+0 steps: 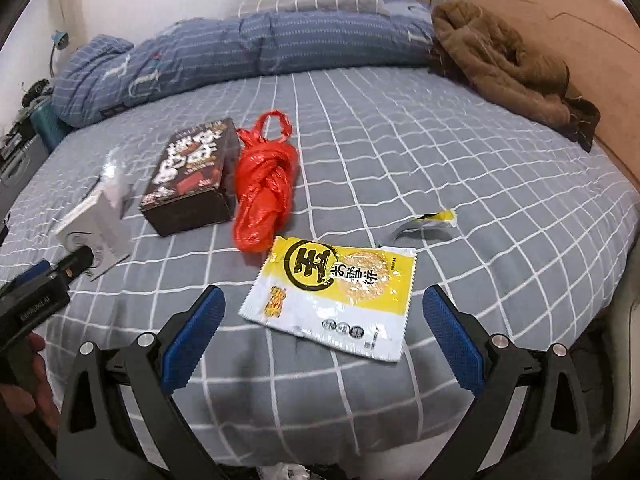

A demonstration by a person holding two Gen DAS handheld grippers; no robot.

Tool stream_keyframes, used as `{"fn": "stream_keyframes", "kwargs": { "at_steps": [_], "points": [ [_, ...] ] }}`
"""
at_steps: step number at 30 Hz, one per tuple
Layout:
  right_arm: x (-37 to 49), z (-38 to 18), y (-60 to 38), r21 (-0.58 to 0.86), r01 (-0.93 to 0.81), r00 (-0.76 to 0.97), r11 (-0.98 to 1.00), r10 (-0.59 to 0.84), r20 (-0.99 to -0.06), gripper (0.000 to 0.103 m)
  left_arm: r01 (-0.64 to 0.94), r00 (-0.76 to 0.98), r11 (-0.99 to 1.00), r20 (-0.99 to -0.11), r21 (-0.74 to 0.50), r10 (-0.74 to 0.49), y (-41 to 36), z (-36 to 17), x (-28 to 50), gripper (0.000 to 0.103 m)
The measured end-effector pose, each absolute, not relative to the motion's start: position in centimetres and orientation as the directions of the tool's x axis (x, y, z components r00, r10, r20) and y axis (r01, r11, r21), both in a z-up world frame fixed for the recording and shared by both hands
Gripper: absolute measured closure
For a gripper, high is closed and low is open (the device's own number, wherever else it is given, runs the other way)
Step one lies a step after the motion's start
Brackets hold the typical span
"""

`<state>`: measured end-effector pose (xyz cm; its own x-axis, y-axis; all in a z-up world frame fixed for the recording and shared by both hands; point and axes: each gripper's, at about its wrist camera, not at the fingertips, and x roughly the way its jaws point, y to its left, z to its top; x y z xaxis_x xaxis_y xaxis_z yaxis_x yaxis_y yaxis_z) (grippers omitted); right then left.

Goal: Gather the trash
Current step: 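Grasp the white earbud box with the left gripper while the right grasps the yellow packet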

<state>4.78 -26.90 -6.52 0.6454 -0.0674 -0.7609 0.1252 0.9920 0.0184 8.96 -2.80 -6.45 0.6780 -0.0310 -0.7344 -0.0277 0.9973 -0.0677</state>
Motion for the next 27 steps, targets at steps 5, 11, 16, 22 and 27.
{"fn": "stream_keyframes", "kwargs": {
  "at_steps": [5, 11, 16, 22, 27],
  "points": [
    [7.1, -8.1, -27.2, 0.02, 0.142, 0.6, 0.99, -0.07, -0.797, 0.008, -0.034, 0.672, 0.997, -0.74, -0.073, -0.031, -2.8, -6.9, 10.8, 0.006],
    [8.9, -9.2, -27.8, 0.052, 0.163, 0.566, 0.985, -0.05, -0.823, 0.008, -0.034, 0.666, 0.997, -0.746, -0.062, -0.024, -3.1, -7.4, 12.7, 0.006],
    [9.6, -9.9, -27.6, 0.06, 0.16, 0.544, 0.985, -0.037, -0.838, 0.014, -0.041, 0.663, 0.997, -0.748, -0.059, -0.017, -3.4, -8.0, 14.1, 0.006],
    [9.9, -10.5, -27.6, 0.068, 0.163, 0.533, 0.984, -0.03, -0.846, 0.021, -0.038, 0.664, 0.997, -0.747, -0.071, -0.028, -3.3, -8.5, 14.9, 0.007],
    [10.1, -11.1, -27.3, 0.062, 0.154, 0.525, 0.986, -0.029, -0.851, 0.03, -0.042, 0.657, 0.997, -0.753, -0.068, -0.024, -2.9, -9.0, 15.6, 0.015]
  ]
}}
